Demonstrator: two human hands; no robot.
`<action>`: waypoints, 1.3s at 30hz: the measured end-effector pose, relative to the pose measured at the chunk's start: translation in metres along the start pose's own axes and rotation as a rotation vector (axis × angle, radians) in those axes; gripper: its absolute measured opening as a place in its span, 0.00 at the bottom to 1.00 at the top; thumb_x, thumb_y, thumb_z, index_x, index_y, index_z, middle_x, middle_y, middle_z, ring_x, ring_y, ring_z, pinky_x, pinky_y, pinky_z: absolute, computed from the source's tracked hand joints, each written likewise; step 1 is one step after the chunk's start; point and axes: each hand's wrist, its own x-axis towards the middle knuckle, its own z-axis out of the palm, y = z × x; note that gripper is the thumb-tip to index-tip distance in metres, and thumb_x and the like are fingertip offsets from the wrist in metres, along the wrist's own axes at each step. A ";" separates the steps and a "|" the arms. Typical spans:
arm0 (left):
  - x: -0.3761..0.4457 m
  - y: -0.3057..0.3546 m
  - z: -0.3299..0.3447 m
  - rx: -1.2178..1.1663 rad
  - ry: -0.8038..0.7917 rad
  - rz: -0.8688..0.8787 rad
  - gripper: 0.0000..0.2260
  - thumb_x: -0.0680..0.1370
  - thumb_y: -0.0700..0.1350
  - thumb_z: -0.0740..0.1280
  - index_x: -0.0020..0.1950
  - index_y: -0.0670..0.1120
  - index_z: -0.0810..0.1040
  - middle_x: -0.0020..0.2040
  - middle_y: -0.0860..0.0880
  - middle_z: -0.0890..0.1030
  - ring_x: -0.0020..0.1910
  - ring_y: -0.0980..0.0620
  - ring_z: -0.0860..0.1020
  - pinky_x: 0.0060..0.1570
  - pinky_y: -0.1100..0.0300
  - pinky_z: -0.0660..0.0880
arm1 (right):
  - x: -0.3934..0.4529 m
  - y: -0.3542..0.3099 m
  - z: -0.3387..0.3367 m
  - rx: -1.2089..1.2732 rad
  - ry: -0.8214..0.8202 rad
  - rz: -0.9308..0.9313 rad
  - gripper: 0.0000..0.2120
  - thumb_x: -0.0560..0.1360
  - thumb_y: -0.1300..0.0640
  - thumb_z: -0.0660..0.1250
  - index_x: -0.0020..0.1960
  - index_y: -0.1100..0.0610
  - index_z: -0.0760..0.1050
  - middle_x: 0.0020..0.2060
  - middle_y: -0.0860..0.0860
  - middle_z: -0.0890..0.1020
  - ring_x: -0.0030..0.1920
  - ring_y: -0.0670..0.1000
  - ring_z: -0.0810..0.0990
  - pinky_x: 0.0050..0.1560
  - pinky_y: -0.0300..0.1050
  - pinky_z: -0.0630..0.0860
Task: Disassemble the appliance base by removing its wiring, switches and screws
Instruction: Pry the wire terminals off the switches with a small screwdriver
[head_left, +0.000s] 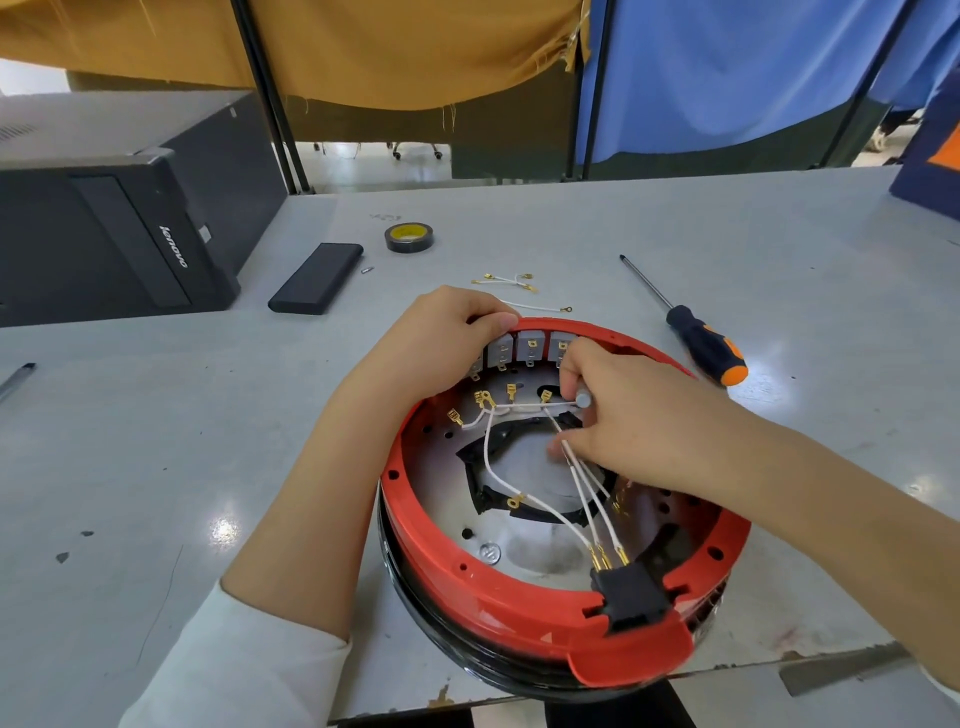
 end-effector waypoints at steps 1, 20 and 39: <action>0.000 0.000 0.000 0.000 -0.003 -0.001 0.11 0.80 0.50 0.62 0.56 0.51 0.81 0.53 0.56 0.81 0.51 0.58 0.75 0.49 0.65 0.66 | -0.001 -0.003 0.000 -0.037 -0.001 -0.011 0.19 0.69 0.45 0.71 0.44 0.44 0.59 0.36 0.44 0.74 0.36 0.46 0.74 0.31 0.43 0.67; 0.001 -0.001 -0.001 0.011 -0.009 0.008 0.10 0.80 0.50 0.61 0.56 0.52 0.81 0.53 0.57 0.80 0.51 0.59 0.73 0.48 0.66 0.65 | 0.002 -0.005 -0.070 0.473 -0.364 0.010 0.12 0.72 0.66 0.69 0.43 0.52 0.68 0.39 0.50 0.85 0.25 0.50 0.79 0.27 0.35 0.70; -0.001 0.001 -0.002 -0.053 -0.012 -0.019 0.09 0.80 0.48 0.62 0.54 0.51 0.82 0.43 0.60 0.81 0.43 0.61 0.76 0.46 0.64 0.70 | 0.026 0.023 -0.060 0.725 0.465 -0.132 0.14 0.74 0.66 0.67 0.40 0.50 0.68 0.39 0.48 0.83 0.31 0.42 0.80 0.35 0.31 0.74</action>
